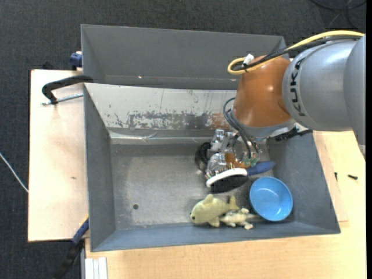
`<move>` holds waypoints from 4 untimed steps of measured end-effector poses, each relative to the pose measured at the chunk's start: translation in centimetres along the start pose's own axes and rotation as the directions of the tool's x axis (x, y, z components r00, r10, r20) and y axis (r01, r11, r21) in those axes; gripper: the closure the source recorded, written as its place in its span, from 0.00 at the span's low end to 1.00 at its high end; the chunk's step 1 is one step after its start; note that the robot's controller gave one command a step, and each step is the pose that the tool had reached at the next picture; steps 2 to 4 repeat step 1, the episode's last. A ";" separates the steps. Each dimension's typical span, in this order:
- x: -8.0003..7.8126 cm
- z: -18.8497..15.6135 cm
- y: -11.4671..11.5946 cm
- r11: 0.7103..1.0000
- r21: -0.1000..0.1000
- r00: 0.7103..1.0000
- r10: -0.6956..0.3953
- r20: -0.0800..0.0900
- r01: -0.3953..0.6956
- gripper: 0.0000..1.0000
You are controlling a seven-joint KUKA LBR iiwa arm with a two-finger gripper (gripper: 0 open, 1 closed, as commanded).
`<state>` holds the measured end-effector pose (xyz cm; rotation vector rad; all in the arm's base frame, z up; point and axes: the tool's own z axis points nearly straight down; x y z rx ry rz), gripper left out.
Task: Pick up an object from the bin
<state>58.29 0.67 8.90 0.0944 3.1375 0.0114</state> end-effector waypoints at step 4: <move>4.2 -16.9 -1.1 0.927 0.009 0.927 -0.375 0.006 0.375 1.00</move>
Offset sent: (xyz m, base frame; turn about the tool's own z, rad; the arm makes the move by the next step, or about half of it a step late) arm -0.0453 -0.0099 0.1648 -0.3843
